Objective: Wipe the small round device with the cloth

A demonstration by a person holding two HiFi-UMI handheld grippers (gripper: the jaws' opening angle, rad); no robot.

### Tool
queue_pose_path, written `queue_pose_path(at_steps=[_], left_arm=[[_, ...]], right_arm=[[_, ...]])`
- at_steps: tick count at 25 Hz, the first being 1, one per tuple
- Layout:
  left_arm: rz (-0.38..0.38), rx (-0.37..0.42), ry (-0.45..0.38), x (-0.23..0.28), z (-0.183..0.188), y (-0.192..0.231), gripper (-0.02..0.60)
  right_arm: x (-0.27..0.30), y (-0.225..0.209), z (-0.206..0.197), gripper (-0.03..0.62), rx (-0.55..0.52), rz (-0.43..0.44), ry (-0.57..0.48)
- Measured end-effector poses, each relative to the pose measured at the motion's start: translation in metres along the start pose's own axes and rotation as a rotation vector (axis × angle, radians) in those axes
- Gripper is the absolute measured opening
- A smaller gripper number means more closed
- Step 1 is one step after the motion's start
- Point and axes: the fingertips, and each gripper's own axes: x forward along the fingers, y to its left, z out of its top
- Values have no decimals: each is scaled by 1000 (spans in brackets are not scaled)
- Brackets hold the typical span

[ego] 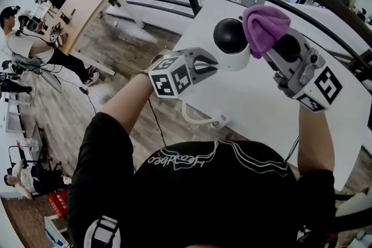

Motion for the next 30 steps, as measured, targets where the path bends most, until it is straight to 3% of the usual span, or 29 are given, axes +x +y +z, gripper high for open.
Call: queue_pose_path(at_steps=[16, 30], left_arm=[[-4, -20, 1, -4, 6, 0, 51], [5, -36, 7, -2, 1, 0, 51]], right_arm=[[-9, 13, 2, 66, -25, 31, 37], [-29, 40, -30, 66, -16, 45, 89]])
